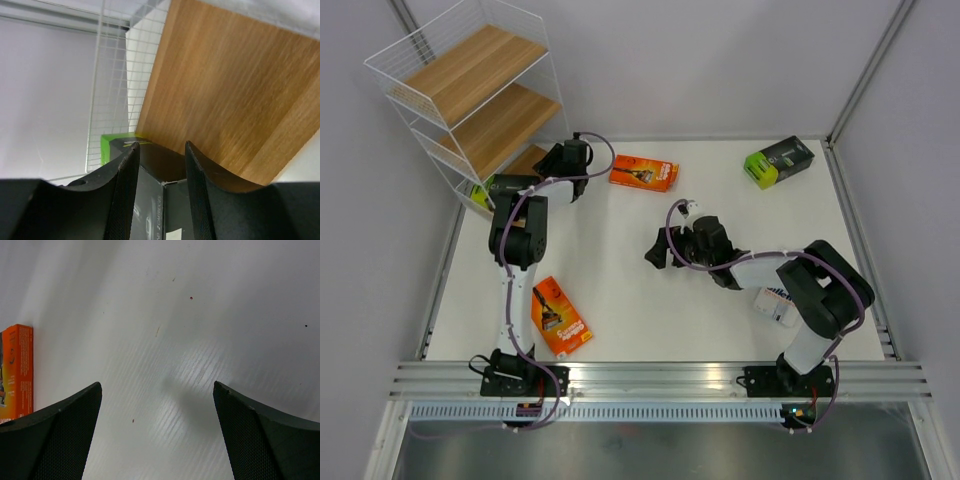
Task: Place and organize the shaving razors onto the shelf
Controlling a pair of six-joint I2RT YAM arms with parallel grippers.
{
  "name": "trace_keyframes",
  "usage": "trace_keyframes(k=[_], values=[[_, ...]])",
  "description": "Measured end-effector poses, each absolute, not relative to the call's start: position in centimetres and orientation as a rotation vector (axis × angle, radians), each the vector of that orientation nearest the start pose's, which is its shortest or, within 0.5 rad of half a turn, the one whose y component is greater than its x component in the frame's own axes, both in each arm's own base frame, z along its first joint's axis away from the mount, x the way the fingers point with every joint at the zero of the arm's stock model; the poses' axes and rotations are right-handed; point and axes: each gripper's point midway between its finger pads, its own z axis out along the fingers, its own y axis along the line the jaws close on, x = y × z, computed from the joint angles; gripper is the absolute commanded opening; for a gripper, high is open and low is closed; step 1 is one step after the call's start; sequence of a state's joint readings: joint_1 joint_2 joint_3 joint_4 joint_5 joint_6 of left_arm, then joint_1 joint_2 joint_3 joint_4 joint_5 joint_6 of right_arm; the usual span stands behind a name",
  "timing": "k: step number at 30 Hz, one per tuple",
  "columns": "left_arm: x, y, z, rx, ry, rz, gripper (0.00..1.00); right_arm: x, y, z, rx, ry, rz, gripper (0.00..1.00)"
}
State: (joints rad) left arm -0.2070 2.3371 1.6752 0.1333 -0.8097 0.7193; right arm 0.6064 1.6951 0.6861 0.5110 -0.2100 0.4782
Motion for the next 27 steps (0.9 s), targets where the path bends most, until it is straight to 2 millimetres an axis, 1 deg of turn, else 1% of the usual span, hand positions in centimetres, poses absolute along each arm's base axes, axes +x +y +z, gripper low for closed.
trace_keyframes(k=[3, 5, 6, 10, 16, 20, 25, 27], values=[[58.0, 2.9, 7.4, 0.488, 2.094, 1.161, 0.47, 32.2, 29.1, 5.2, -0.277, 2.163, 0.867, 0.98], [57.3, 3.2, 6.5, 0.512, 2.117, 1.169, 0.45, 32.3, 29.3, 5.4, -0.278, 2.159, 0.869, 0.98], [57.2, 3.3, 6.3, 0.514, 2.119, 1.173, 0.44, 32.4, 29.3, 5.5, -0.278, 2.156, 0.872, 0.98], [56.9, 3.6, 6.7, 0.512, 2.122, 1.153, 0.42, 32.3, 29.6, 5.5, -0.287, 2.156, 0.887, 0.98], [55.0, 3.7, 6.8, 0.517, 2.145, 1.095, 0.41, 32.4, 29.6, 5.6, -0.288, 2.151, 0.892, 0.98], [53.2, 4.0, 6.7, 0.509, 2.176, 1.096, 0.4, 32.6, 29.5, 5.7, -0.285, 2.147, 0.895, 0.98], [50.1, 5.8, 5.8, 0.487, 2.265, 1.116, 0.39, 32.6, 29.5, 5.8, -0.287, 2.143, 0.9, 0.98], [49.6, 5.7, 5.8, 0.457, 2.275, 1.094, 0.39, 32.5, 29.6, 5.8, -0.289, 2.142, 0.903, 0.98]])
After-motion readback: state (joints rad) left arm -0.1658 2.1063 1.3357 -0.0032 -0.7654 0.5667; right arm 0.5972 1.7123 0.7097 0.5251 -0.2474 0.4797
